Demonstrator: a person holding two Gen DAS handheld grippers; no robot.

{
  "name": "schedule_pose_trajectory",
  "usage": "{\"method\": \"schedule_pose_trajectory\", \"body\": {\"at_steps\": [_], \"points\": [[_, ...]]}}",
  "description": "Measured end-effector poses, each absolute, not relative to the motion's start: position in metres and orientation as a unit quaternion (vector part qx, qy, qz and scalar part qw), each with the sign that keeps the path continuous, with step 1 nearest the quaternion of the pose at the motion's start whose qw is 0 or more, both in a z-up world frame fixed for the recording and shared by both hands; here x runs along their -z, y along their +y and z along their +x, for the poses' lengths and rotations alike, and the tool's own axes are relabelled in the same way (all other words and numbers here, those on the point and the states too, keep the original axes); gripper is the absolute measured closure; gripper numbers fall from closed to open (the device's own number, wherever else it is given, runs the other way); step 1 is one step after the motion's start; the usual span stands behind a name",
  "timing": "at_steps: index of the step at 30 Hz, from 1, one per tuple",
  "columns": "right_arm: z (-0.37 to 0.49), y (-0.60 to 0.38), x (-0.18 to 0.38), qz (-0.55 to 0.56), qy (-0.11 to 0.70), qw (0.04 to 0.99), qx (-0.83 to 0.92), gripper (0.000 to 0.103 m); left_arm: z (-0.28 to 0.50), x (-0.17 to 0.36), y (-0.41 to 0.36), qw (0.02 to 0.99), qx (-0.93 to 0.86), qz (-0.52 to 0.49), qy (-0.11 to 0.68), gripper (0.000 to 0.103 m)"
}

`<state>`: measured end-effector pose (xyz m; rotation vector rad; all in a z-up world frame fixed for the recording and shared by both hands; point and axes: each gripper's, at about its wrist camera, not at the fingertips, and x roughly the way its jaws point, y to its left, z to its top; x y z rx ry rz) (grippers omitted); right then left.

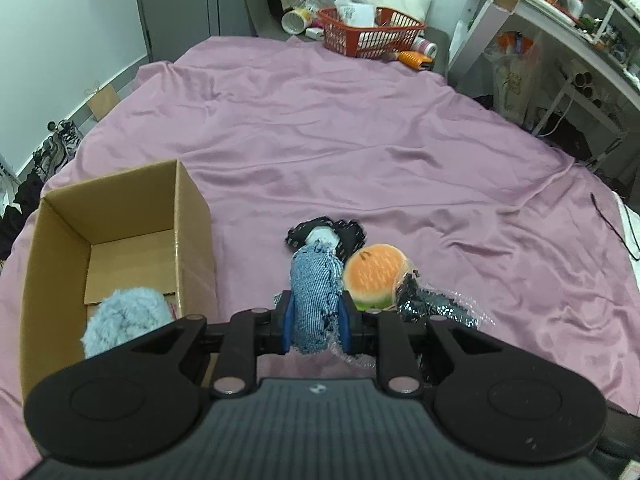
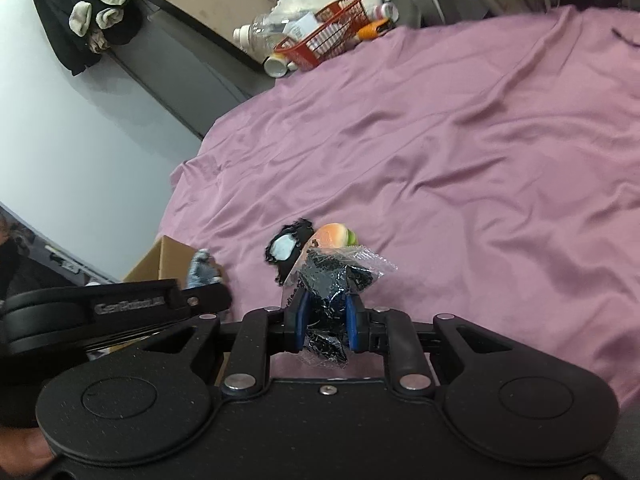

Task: Organize soft objects
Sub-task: 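Grasp the blue cloth with the left gripper while the right lifts the bead bag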

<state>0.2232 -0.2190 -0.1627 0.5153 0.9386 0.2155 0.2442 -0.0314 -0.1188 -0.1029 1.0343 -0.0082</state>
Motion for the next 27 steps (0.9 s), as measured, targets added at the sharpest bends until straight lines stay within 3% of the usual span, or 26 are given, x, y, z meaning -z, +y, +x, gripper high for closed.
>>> {"method": "schedule_pose_trajectory", "body": {"at_steps": [27], "points": [[0.185, -0.158, 0.085, 0.139, 0.344, 0.925, -0.079, 0.084, 0.18, 0.068, 0.038, 0.899, 0.003, -0.105, 0.424, 0.082]]}}
